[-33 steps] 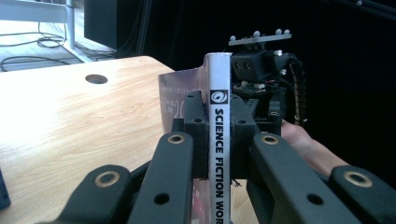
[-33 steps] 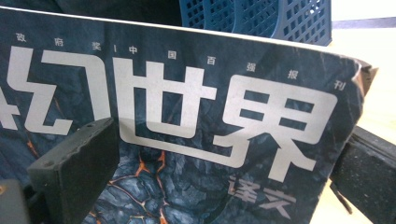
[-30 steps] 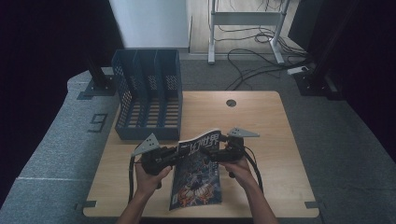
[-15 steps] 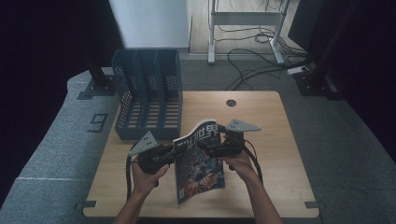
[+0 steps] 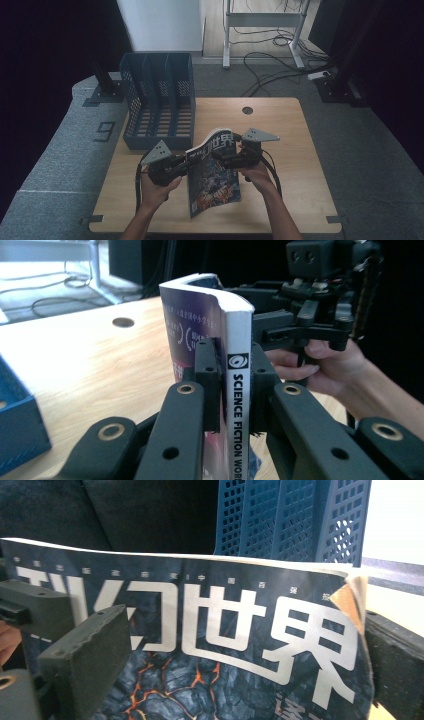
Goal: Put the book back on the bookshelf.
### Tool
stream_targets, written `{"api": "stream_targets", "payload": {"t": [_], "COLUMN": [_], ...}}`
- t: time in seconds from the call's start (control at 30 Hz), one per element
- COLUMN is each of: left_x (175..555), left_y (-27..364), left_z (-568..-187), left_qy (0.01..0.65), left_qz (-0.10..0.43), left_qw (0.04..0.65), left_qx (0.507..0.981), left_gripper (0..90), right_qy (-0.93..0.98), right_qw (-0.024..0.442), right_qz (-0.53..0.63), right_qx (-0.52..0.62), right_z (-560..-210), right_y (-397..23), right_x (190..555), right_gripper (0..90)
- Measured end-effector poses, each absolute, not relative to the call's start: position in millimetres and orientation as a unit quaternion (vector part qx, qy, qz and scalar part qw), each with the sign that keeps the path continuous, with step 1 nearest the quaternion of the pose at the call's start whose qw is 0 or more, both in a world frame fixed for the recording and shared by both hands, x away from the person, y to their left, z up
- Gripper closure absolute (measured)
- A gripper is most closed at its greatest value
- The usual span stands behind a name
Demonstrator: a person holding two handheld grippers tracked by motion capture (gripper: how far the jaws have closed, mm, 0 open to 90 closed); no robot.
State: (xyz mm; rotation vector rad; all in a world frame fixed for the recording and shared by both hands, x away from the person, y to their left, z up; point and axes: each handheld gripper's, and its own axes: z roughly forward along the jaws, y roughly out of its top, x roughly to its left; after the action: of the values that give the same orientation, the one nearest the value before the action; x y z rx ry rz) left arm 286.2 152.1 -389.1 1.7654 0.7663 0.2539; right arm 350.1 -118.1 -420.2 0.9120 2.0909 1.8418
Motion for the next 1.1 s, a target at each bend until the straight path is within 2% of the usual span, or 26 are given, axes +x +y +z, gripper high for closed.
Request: {"api": "stream_targets", "payload": {"t": [0.2, 0.33, 0.6, 1.1], "left_x": [288, 288, 288, 288], "left_y": [153, 153, 158, 169], "left_z": [-388, -390, -394, -370], "left_qy": [0.335, 0.344, 0.35, 0.339], "left_qz": [0.099, 0.111, 0.126, 0.145], "left_qw": [0.558, 0.553, 0.563, 0.596], "left_qx": [0.753, 0.751, 0.738, 0.713], "left_gripper": [78.4, 81.6, 82.5, 82.7], "right_qy": [0.71, 0.709, 0.704, 0.679], "right_qw": [0.106, 0.106, 0.11, 0.104], "right_qz": [0.625, 0.625, 0.628, 0.643], "right_qx": [0.306, 0.309, 0.315, 0.338], "right_z": [-421, -422, -425, -452], "right_y": [-117, -117, -124, -174], "right_x": [351, 351, 351, 328], "right_gripper": [2.7, 2.9, 3.4, 5.1]}}
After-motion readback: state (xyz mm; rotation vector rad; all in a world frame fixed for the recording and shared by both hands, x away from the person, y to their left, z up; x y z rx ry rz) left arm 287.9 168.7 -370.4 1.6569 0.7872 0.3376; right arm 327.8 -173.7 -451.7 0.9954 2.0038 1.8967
